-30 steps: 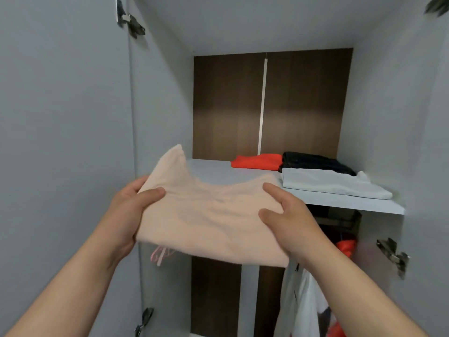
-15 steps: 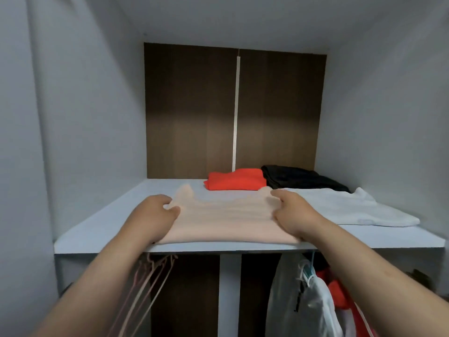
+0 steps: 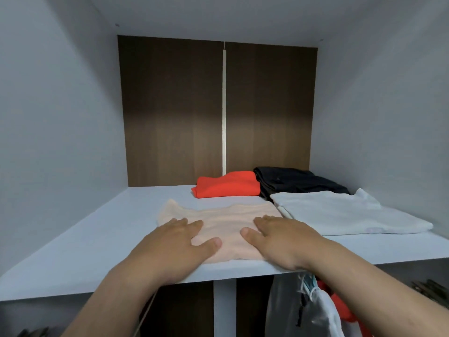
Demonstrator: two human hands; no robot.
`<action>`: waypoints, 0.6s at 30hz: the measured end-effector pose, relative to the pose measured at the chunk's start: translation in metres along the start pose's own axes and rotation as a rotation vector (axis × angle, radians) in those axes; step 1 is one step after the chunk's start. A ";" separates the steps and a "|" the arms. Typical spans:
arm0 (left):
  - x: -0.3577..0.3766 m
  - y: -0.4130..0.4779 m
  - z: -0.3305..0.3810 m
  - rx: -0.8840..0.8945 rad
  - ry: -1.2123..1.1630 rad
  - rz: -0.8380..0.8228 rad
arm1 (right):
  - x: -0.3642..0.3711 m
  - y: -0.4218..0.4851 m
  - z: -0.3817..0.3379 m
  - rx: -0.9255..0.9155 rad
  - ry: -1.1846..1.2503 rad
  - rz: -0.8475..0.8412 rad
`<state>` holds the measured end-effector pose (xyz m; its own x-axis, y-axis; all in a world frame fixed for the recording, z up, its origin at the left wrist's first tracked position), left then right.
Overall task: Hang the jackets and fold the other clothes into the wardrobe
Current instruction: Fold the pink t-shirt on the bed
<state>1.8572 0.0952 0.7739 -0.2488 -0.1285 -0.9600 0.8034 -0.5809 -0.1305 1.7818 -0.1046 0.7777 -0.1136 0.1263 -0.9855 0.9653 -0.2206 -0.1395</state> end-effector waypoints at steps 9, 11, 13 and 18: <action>-0.007 0.028 0.003 -0.040 0.000 -0.151 | -0.011 0.033 0.011 0.056 -0.188 -0.191; -0.011 0.034 0.004 -0.057 0.040 -0.181 | -0.013 0.042 0.011 0.061 -0.208 -0.224; -0.014 0.042 0.006 -0.075 0.074 -0.212 | -0.016 0.051 0.013 0.068 -0.200 -0.240; -0.022 0.073 0.011 -0.084 0.124 -0.255 | -0.024 0.073 0.026 0.082 -0.129 -0.257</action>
<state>1.9156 0.0468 0.7880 -0.3846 0.1157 -0.9158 0.7668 -0.5124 -0.3867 1.8485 -0.1490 0.7881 -0.3855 0.0658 -0.9203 0.8795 -0.2753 -0.3881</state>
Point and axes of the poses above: each hand's wrist, its own y-axis towards the middle knuckle, its own x-axis out of the palm, z = x × y, the point moved 5 cm from there along y, towards the middle knuckle, and after that the axes turned 15 degrees about -z, right-handed, at the moved point
